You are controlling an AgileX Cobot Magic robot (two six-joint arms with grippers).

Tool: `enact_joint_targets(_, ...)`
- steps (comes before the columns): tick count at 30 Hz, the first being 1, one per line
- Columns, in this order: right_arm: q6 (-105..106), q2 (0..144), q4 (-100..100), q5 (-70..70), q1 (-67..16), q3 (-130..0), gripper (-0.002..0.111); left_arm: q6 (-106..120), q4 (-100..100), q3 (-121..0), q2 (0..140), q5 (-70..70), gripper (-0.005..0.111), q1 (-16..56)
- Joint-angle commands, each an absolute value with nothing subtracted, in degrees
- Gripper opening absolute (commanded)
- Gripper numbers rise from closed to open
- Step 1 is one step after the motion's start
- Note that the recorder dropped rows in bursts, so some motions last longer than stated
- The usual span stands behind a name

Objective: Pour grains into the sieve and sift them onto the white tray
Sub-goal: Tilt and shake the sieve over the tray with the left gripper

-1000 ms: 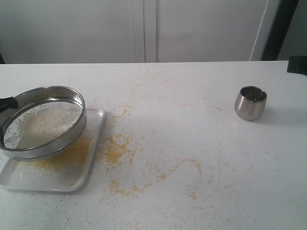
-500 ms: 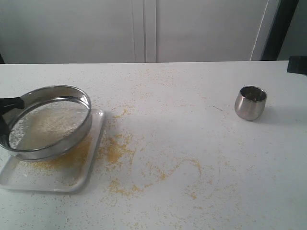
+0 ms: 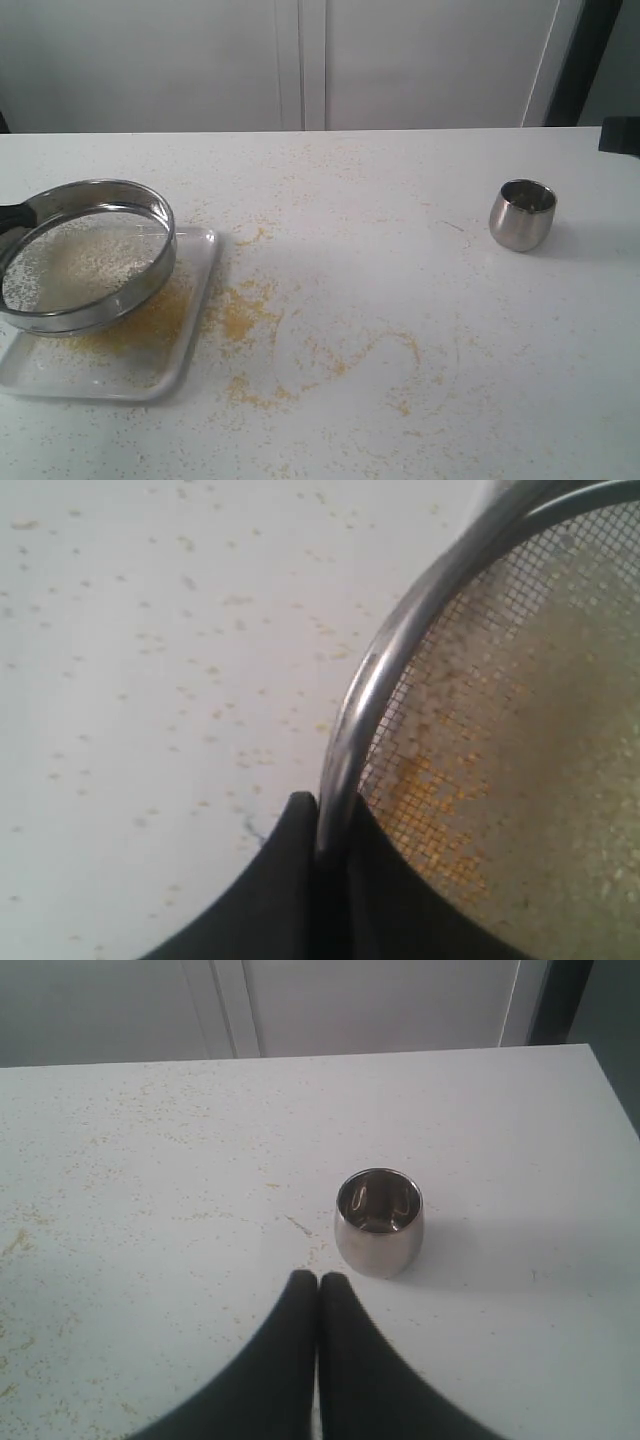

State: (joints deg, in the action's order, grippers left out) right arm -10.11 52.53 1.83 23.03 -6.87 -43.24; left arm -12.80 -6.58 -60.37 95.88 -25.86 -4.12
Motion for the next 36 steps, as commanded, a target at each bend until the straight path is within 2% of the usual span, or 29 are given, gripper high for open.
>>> enact_joint_targets(1,-10.3,52.1,1.9,22.6,-6.9,-42.8,0.000,-8.3,-8.9,-60.9,94.6,-26.1,0.000,1.8)
enact_joint_targets(4,-10.3,52.1,1.9,22.6,-6.9,-42.8,0.000,-18.1,-0.5,-60.6,94.3,-25.9,0.000,-0.8)
enact_joint_targets(7,-10.3,52.1,1.9,22.6,-6.9,-42.8,0.000,-21.3,-1.3,-60.6,94.7,-27.9,0.000,-3.9)
enact_joint_targets(11,-10.3,52.1,1.9,22.6,-6.9,-42.8,0.000,-9.2,-11.3,-60.7,94.4,-27.6,0.000,0.9)
enact_joint_targets(14,-10.3,52.1,1.9,22.6,-6.9,-42.8,0.000,-8.8,-6.7,-60.7,94.4,-26.6,0.000,2.2)
enact_joint_targets(19,-10.3,52.1,1.9,22.6,-6.9,-42.8,0.000,-21.1,-1.5,-60.7,94.4,-28.1,0.000,-4.9)
enact_joint_targets(23,-10.3,52.1,1.9,22.6,-6.9,-42.8,0.000,-10.4,-11.6,-60.7,94.4,-28.0,0.000,-0.9)
enact_joint_targets(25,-10.3,52.1,1.9,22.6,-6.9,-42.8,0.000,-5.5,-10.5,-60.7,94.4,-26.7,0.000,1.4)
enact_joint_targets(32,-10.3,52.1,1.9,22.6,-6.9,-42.8,0.000,-14.4,-8.5,-60.7,94.4,-27.6,0.000,-4.2)
enact_joint_targets(36,-10.3,52.1,1.9,22.6,-6.9,-42.8,0.000,-3.2,-16.1,-60.7,94.4,-27.6,0.000,0.5)
